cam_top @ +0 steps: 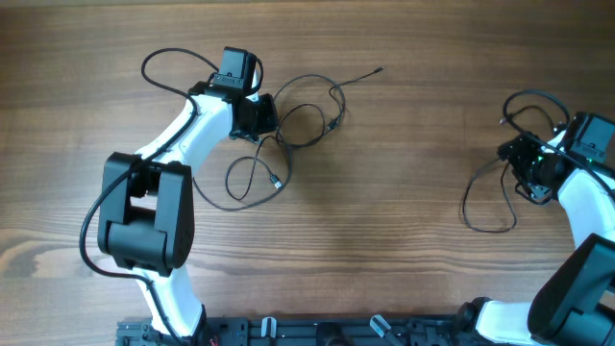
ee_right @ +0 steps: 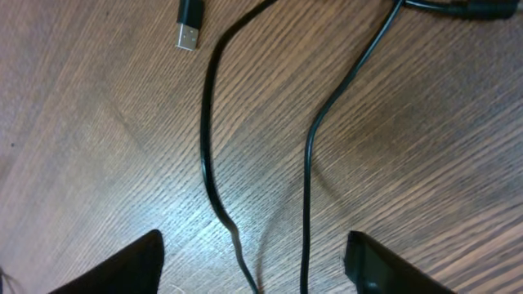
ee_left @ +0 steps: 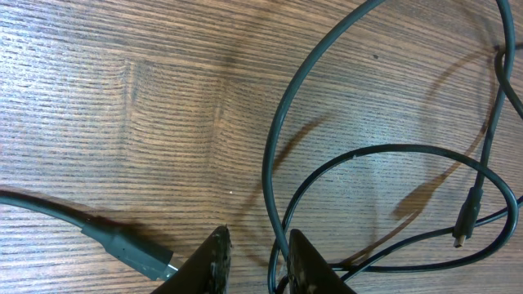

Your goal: Untangle cables

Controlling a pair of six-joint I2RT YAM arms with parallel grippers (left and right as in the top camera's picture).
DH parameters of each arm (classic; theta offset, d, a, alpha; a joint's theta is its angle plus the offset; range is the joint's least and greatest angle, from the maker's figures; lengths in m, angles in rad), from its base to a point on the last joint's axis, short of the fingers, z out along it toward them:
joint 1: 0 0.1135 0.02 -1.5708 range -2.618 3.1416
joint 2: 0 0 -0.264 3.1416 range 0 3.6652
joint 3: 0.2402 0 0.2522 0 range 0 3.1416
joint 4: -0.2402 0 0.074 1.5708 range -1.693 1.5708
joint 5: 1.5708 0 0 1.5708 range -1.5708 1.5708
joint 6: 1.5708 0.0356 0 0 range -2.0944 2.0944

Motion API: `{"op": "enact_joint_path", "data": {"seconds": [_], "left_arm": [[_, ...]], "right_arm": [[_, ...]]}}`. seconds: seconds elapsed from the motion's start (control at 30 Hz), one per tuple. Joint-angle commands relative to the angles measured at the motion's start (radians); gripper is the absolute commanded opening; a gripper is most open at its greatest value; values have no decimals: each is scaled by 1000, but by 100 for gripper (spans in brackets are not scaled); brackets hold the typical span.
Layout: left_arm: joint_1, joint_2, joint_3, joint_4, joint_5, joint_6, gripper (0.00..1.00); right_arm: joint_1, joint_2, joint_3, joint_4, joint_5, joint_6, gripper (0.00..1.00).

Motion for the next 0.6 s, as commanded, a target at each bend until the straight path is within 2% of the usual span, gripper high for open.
{"op": "enact_joint_path", "data": {"seconds": [0.0, 0.13, 0.23, 0.33, 0.4, 0.57], "left_arm": [[1, 13, -5, 4, -9, -5, 25], [1, 13, -5, 3, -9, -5, 28], [1, 13, -5, -7, -10, -5, 29], [1, 13, -5, -3, -10, -6, 29], [1, 13, -5, -1, -10, -10, 30], [1, 13, -5, -17, -10, -9, 30]], "right_arm": [[6, -5, -8, -14, 10, 0, 78], [17, -5, -8, -42, 26, 1, 79], [65, -5, -8, -68, 116, -1, 82], [177, -5, -8, -59, 358, -1, 85], [222, -3, -8, -51, 452, 3, 88], [246, 27, -8, -33, 474, 7, 93]]}}
